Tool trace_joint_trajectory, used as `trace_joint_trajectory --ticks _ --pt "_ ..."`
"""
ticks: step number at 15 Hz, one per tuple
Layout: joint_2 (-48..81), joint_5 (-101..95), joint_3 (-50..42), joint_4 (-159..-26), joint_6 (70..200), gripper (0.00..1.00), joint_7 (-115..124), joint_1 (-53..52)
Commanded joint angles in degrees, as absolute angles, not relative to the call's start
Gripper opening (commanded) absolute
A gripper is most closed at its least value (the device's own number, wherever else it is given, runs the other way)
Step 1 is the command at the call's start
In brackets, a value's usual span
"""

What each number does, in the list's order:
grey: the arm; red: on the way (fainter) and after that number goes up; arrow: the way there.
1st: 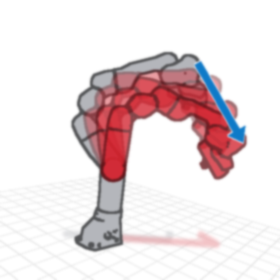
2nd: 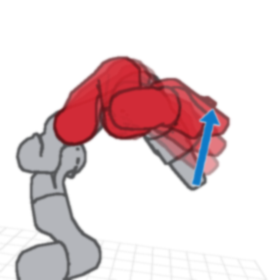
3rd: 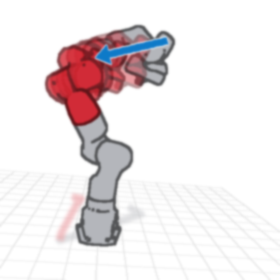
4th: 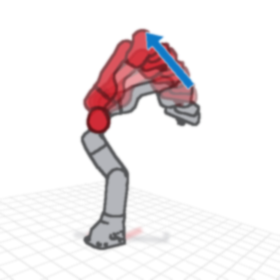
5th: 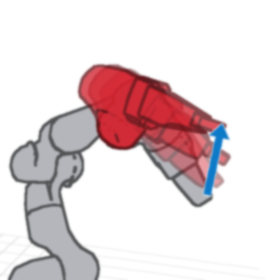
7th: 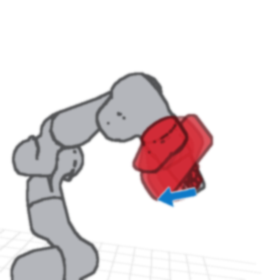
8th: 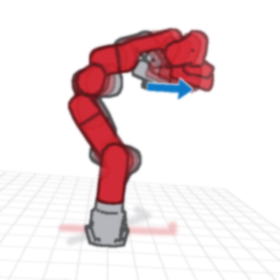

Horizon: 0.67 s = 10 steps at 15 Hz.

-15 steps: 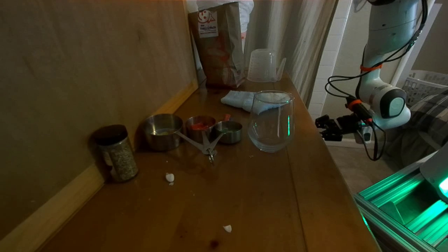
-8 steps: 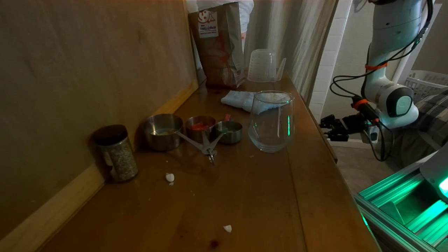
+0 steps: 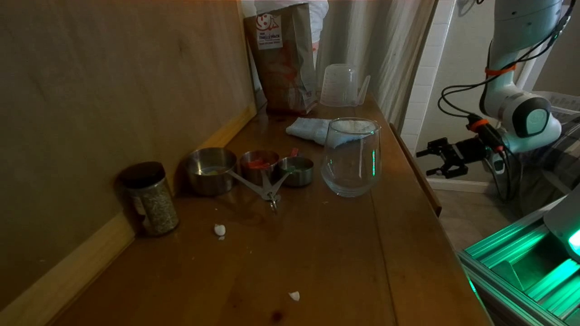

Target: Move the towel to the top drawer on the right, then close the drawer

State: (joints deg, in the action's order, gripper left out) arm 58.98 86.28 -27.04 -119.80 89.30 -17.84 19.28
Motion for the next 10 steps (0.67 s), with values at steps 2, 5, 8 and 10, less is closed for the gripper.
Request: trace_joint_trajectory --ticks 2,5,8,10 --pt "47.38 84.37 -29.05 -129.60 99.26 1.00 -22.98 15.11" --pt "42.21 81.92 -27.87 -134.26 108.02 1.00 -26.13 11.32" --pt "36.83 80.83 -24.58 -139.43 117.26 1.00 -29.48 7.02" --pt "32.55 81.15 -22.05 -142.63 123.74 1.00 -31.05 4.11"
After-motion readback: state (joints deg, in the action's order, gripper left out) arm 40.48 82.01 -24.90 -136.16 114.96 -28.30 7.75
